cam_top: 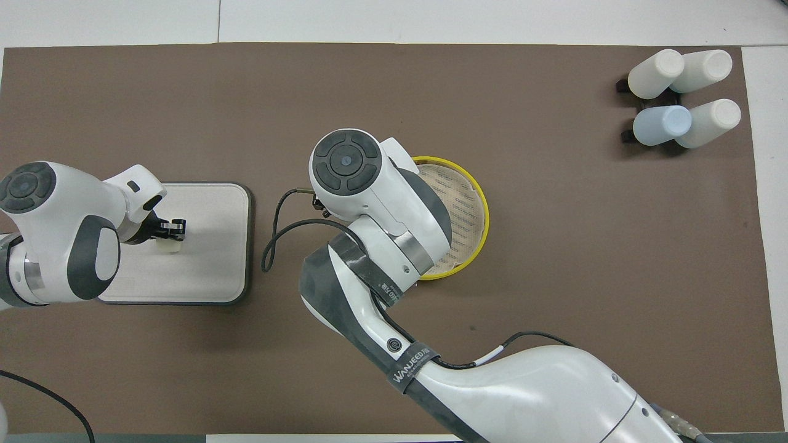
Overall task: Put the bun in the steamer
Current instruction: 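Carry the bun to the steamer while the right gripper lifts the lid away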
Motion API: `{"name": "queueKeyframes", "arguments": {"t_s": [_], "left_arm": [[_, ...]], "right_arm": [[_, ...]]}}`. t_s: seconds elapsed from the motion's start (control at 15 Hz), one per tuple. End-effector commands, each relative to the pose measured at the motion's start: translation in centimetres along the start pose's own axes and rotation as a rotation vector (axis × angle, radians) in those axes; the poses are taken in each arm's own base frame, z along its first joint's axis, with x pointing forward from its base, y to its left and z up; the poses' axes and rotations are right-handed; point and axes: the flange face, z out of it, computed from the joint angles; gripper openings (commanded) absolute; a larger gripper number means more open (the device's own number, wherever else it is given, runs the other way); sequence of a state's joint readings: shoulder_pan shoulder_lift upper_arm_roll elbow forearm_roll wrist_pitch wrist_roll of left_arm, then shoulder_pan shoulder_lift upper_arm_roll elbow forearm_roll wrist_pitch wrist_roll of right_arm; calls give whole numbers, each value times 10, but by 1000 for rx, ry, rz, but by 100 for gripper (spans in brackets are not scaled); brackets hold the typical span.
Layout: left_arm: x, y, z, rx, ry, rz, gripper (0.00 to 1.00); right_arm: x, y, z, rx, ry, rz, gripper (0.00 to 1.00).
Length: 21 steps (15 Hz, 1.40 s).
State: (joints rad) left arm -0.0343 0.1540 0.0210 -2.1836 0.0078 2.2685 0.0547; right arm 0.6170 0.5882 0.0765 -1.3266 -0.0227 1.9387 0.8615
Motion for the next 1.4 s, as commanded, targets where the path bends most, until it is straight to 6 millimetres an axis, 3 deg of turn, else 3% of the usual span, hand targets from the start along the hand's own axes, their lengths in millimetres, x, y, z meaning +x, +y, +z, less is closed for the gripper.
{"name": "queueKeyframes", "arguments": {"t_s": [0.0,0.07,0.33,0.4,0.53,0.67,0.8,1.0,1.13,1.33], "left_arm": [[13,4,-36,-7,-21,-54,32],[18,4,-50,-9,-27,-67,32],[26,23,-83,-48,-54,-137,32],[27,35,-86,-46,-55,-154,32],[28,56,-90,-50,-51,-207,32],[29,79,-99,-58,-52,-257,32],[32,112,-117,-74,-52,-321,32],[42,173,-143,-131,-34,-429,32],[41,227,-151,-142,-24,-453,33],[25,308,-154,-141,-19,-446,33]], "right_arm": [[-9,-2,5,5,9,69,22],[-9,-2,4,4,10,71,0],[-9,0,-8,-15,10,64,0],[-8,2,-13,-22,4,67,0],[2,10,-34,-17,2,52,0],[21,32,-61,-14,-1,31,0],[48,71,-89,-2,10,22,0],[97,156,-130,7,32,-97,0],[126,213,-139,-3,30,-146,0],[156,284,-148,-8,43,-200,0]]}}
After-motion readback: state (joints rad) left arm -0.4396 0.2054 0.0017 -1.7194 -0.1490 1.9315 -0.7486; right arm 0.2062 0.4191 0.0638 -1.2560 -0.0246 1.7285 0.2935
